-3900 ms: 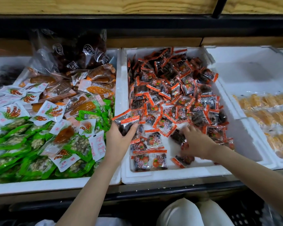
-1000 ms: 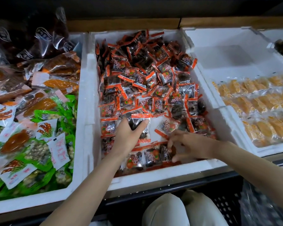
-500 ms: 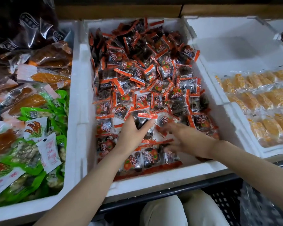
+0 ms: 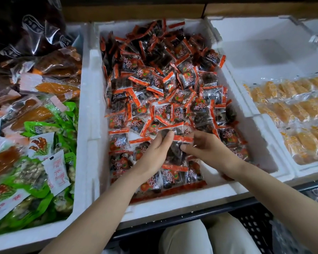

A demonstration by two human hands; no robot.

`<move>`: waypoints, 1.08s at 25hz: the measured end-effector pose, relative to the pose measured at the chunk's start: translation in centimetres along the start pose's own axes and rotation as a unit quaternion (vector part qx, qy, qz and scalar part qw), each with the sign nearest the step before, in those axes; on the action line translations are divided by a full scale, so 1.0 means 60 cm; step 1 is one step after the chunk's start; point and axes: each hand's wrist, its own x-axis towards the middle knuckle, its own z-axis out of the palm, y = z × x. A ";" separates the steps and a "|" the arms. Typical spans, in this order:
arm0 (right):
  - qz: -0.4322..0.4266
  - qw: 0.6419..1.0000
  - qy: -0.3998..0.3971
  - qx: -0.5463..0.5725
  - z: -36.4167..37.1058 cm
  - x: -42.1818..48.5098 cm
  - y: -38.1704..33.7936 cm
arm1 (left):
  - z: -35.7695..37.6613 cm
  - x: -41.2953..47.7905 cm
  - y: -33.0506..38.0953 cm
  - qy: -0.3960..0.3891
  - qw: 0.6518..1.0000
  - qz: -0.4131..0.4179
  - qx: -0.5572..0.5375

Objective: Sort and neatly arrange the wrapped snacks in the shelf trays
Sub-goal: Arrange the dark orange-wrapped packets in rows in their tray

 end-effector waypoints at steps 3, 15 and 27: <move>0.005 1.000 0.017 -0.017 -0.035 -0.020 -0.010 | 0.002 0.006 -0.006 -0.006 1.000 0.011 -0.008; -0.038 0.839 -0.221 -0.496 -0.122 -0.036 0.019 | -0.008 0.015 -0.010 0.113 0.989 0.054 0.082; -0.154 0.737 -0.162 -0.638 -0.096 -0.010 0.035 | 0.013 0.006 -0.021 -0.109 0.975 0.034 0.192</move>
